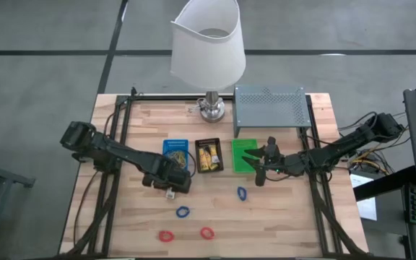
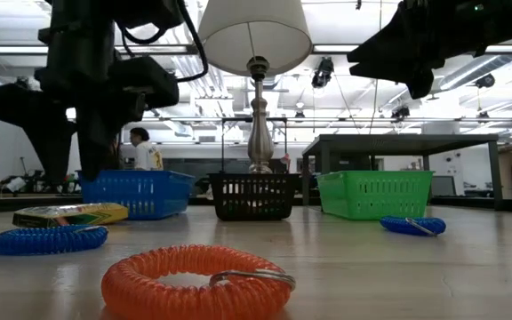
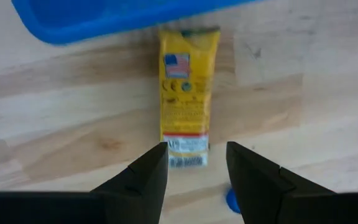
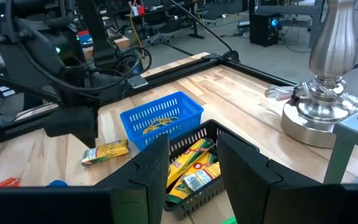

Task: Pick & Place Office Desk Supplies
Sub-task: Put the yellow crayon box into the black bin

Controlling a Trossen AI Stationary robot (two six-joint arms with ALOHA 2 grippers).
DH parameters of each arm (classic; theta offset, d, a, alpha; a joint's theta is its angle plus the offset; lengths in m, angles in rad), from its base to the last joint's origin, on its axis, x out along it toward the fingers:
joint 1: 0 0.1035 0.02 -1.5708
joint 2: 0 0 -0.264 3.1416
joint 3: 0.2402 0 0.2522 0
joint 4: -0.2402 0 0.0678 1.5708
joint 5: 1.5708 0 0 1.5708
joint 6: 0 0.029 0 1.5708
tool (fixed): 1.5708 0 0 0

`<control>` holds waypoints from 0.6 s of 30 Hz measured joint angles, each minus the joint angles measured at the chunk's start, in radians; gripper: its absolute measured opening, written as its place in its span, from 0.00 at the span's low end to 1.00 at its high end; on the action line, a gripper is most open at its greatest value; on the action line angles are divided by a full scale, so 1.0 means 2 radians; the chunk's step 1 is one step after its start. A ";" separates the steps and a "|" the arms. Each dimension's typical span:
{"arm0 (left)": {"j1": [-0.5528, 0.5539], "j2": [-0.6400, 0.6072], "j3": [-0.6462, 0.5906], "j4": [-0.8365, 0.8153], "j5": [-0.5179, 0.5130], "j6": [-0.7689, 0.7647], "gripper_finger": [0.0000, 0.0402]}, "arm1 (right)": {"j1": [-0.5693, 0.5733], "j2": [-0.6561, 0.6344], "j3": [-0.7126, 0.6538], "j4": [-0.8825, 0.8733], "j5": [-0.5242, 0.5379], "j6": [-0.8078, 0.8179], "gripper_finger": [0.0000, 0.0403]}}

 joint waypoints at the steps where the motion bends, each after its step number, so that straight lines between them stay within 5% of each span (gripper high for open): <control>1: 0.000 0.000 0.000 -0.003 -0.005 0.000 0.42 | 0.000 0.000 0.000 0.000 0.000 0.000 0.33; 18: 0.002 0.035 -0.004 0.000 -0.013 -0.001 0.42 | 0.000 0.000 0.000 0.000 0.000 0.000 0.33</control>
